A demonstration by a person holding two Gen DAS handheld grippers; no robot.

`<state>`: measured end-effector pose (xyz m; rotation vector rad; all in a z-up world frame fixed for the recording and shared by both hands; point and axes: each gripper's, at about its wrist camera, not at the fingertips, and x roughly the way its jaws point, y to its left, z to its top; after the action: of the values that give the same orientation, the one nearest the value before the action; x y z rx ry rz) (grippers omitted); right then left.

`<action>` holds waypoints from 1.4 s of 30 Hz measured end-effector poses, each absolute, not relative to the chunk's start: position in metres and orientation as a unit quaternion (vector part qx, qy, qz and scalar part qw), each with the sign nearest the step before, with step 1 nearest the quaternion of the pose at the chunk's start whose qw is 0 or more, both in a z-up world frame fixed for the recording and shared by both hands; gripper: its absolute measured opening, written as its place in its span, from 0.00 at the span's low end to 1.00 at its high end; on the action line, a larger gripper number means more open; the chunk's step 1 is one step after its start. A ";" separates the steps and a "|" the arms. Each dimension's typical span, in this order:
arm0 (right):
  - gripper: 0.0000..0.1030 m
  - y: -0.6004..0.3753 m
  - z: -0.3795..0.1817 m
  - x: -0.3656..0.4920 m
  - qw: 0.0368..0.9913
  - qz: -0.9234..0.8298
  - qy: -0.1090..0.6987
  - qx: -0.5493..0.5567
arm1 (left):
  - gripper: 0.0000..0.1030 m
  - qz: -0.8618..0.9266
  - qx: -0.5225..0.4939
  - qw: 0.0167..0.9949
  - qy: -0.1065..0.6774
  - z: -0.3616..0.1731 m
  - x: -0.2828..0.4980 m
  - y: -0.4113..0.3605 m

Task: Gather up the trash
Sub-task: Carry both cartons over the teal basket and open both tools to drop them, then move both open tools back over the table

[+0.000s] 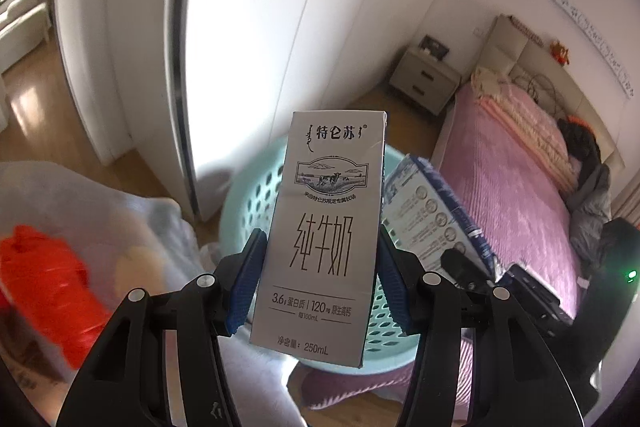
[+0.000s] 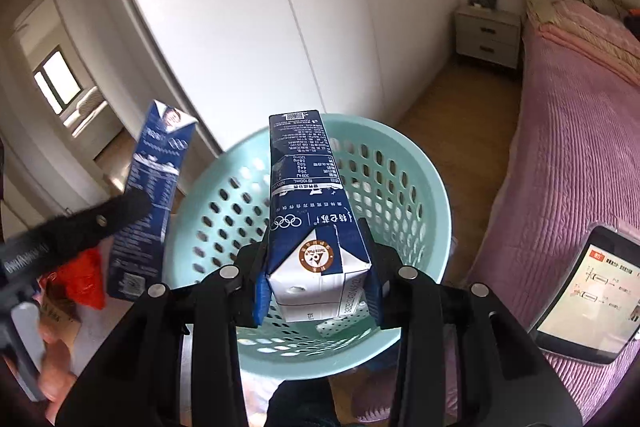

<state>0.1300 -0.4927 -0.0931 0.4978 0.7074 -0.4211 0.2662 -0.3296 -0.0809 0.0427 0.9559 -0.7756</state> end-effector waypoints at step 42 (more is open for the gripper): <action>0.51 -0.351 -0.010 0.124 0.943 -0.077 0.286 0.150 | 0.66 -0.320 -0.089 0.906 0.263 0.062 0.155 -0.120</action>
<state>0.1237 -0.3515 -0.0102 0.3051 0.5840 -0.1575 0.1549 -0.1203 0.0624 -0.1835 0.5435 -0.6599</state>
